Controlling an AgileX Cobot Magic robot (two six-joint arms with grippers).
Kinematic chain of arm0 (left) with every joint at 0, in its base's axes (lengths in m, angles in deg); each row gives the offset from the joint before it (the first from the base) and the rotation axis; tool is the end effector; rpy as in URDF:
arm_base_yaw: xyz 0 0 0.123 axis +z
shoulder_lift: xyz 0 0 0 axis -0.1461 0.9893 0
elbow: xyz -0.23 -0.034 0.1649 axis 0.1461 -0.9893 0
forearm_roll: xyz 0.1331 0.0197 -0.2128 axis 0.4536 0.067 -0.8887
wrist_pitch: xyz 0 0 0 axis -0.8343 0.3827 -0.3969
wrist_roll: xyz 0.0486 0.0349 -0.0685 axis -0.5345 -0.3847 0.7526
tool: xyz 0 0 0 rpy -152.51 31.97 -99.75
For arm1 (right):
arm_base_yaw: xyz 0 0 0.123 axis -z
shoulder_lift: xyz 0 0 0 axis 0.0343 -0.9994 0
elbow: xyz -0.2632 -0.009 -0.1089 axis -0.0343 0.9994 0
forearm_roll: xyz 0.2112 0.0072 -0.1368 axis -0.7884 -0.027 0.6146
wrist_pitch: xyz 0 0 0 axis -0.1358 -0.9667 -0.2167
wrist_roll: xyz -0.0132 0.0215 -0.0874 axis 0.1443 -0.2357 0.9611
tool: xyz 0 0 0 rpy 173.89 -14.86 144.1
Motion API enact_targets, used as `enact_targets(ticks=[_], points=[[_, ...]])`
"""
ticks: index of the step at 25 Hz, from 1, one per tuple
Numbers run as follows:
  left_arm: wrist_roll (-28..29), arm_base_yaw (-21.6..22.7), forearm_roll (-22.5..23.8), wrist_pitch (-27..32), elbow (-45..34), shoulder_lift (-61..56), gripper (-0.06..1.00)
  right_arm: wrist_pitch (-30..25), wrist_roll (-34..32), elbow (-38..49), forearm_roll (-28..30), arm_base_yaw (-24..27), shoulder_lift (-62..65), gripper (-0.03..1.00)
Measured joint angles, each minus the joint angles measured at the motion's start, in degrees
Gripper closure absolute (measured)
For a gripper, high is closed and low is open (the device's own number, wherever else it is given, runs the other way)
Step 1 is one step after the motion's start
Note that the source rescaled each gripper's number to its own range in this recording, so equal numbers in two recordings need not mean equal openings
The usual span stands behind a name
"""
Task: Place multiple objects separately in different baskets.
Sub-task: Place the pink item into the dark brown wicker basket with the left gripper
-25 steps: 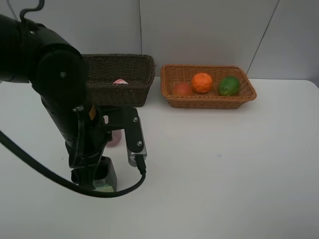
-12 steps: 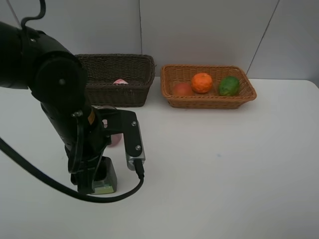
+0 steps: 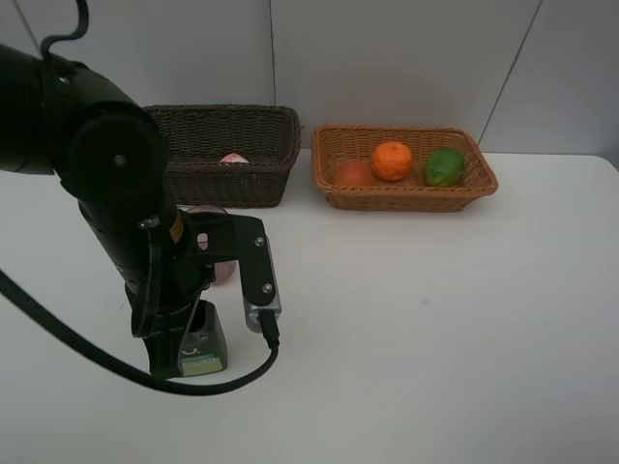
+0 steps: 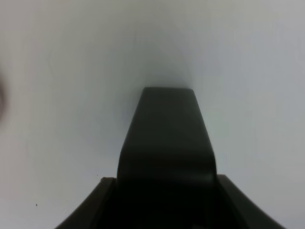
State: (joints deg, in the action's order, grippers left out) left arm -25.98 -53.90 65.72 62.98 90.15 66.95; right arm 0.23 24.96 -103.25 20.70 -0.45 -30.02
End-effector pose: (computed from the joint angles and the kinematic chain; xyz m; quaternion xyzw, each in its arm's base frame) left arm 0.2013 -0.1960 0.1691 0.6139 0.7855 0.0245 0.0744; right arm -0.0084 -0.0069 0.2842 0.0202 0.8450 -0.0075 0.5343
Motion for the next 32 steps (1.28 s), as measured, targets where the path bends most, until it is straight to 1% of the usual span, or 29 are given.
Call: enact_targets(ticks=[10,13,15,17,20,23,26,28,32], points=[[0.0,0.0,0.3,0.3,0.0,0.0,0.44,0.0,0.0,0.0,0.0,0.0,0.0,0.01],[0.8,0.0,0.8,4.5,2.5,0.0,0.44,0.0,0.0,0.0,0.0,0.0,0.0,0.01],[3.8,0.0,0.8,7.9,6.0,-0.3,0.44,0.0,0.0,0.0,0.0,0.0,0.0,0.01],[8.2,0.0,0.8,10.9,10.1,-0.7,0.44,0.0,0.0,0.0,0.0,0.0,0.0,0.01],[17.2,0.7,0.7,15.6,16.9,-0.9,0.44,0.0,0.0,0.0,0.0,0.0,0.0,0.01],[26.5,3.9,1.2,18.6,23.1,-0.9,0.44,0.0,0.0,0.0,0.0,0.0,0.0,0.01],[31.1,8.4,2.8,20.0,28.0,-0.5,0.44,0.0,0.0,0.0,0.0,0.0,0.0,0.01],[33.6,12.2,3.8,20.5,31.2,0.4,0.44,0.0,0.0,0.0,0.0,0.0,0.0,0.01],[37.8,19.1,5.0,20.3,36.8,2.9,0.44,0.0,0.0,0.0,0.0,0.0,0.0,0.01]])
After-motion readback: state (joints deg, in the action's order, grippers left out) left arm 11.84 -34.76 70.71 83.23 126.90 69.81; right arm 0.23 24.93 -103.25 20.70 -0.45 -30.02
